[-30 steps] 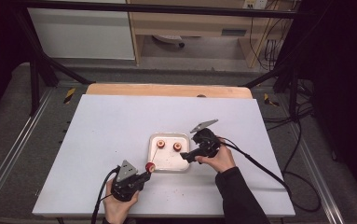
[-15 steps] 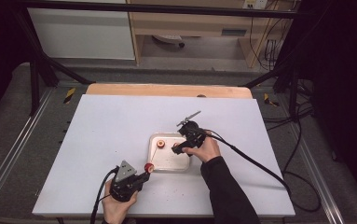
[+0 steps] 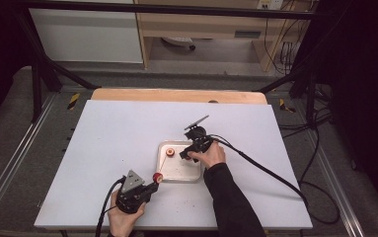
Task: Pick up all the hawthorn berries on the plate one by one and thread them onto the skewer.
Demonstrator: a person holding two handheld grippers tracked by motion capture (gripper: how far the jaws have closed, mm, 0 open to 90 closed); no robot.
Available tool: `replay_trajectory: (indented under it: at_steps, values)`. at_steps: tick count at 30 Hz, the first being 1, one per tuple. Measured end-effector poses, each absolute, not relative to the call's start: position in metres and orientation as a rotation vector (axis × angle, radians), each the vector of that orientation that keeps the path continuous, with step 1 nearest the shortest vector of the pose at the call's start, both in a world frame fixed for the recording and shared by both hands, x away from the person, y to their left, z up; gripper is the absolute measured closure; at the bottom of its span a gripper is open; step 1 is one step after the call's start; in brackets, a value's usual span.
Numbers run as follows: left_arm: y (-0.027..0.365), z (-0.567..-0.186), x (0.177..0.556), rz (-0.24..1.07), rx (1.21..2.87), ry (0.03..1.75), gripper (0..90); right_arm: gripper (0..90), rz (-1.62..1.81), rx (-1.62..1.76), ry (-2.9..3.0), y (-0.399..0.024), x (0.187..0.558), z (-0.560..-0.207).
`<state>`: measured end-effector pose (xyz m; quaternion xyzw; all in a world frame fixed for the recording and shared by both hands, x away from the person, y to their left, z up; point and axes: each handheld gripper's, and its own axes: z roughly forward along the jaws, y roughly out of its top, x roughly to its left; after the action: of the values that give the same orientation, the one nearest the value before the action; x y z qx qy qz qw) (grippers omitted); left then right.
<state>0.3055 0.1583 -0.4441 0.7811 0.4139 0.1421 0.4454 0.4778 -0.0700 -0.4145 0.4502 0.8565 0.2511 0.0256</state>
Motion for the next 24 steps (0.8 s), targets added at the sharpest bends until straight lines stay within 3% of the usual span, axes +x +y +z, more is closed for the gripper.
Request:
replay_trajectory:
  at_steps: [14, 24]
  values:
    - [0.1574, -0.4444, 0.3058, 0.350, 1.942, 1.024, 88.1, 59.6, 0.752, 1.446, 2.641, -0.0677, 0.4801, -0.4232]
    - [0.1571, -0.4442, 0.3055, 0.354, 1.935, 1.025, 88.1, 60.9, 0.774, 1.455, 2.617, -0.0702, 0.4778, -0.4176]
